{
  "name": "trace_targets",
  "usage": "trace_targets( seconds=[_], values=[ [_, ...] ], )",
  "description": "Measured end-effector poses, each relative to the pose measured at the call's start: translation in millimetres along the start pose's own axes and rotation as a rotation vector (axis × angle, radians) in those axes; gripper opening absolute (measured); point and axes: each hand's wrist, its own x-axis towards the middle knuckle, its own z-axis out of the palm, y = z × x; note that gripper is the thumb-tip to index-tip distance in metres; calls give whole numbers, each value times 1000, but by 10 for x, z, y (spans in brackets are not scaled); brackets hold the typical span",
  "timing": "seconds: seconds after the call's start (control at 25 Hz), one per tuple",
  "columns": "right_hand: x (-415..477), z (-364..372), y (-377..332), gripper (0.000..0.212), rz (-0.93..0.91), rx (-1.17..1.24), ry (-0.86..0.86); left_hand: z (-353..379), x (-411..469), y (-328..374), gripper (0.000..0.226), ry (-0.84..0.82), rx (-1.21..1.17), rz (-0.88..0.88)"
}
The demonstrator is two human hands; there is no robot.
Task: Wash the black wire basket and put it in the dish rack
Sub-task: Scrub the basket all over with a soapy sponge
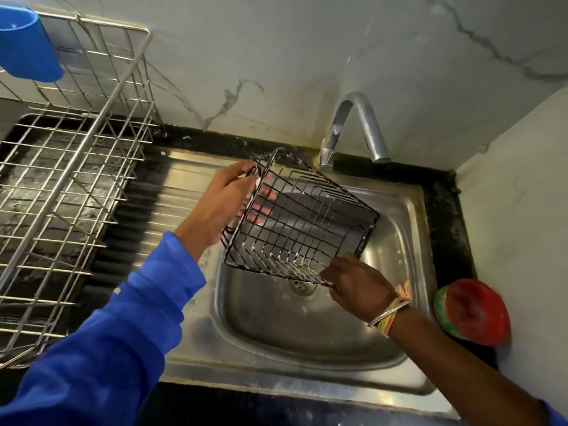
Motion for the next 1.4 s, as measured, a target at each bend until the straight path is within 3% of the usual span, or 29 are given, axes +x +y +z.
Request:
trace_targets(
  seconds=[0.12, 0.2, 0.32, 0.4, 0.48, 0.52, 0.6, 0.64, 0.8, 1.0, 1.16, 1.24, 1.4],
  values=[
    [-19, 18, -91, 19, 20, 59, 58, -69, -9, 140, 56, -106, -4, -70],
    [-49, 34, -162, 24, 8, 112, 96, -88, -65, 139, 61, -129, -36, -59],
    [-46, 93, -377, 25, 33, 129, 209, 44, -262, -184, 80, -212, -418, 25],
    [-21, 179, -570, 35, 57, 145, 268, 285, -526, -587, 62, -121, -664, 85],
    [-19, 298, -710, 37, 76, 126, 273, 590, -760, -979, 47, 91, -753, 104],
    [-22, 384, -747, 38, 85, 117, 266, 730, -863, -1110, 50, 191, -709, 53],
    [-42, 511, -818, 39, 101, 128, 238, 919, -920, -1221, 100, 362, -536, -92],
    [-53, 551, -863, 41, 105, 154, 211, 974, -900, -1234, 110, 396, -454, -149],
    [2, 433, -981, 28, 81, 264, 58, 961, -775, -1096, 82, 694, -605, -5],
    [175, -1, -611, 20, -62, 350, -121, 881, -679, -941, 92, 657, -596, 109],
    [219, -183, -282, 28, 236, 158, -12, 840, -562, -950, 77, 581, -564, 128],
    [306, -195, -439, 35, 402, 114, -55, 890, -563, -912, 80, 576, -572, 132],
    [120, -52, -989, 31, 337, 239, -32, 973, -564, -841, 89, 546, -565, 123]
  ],
)
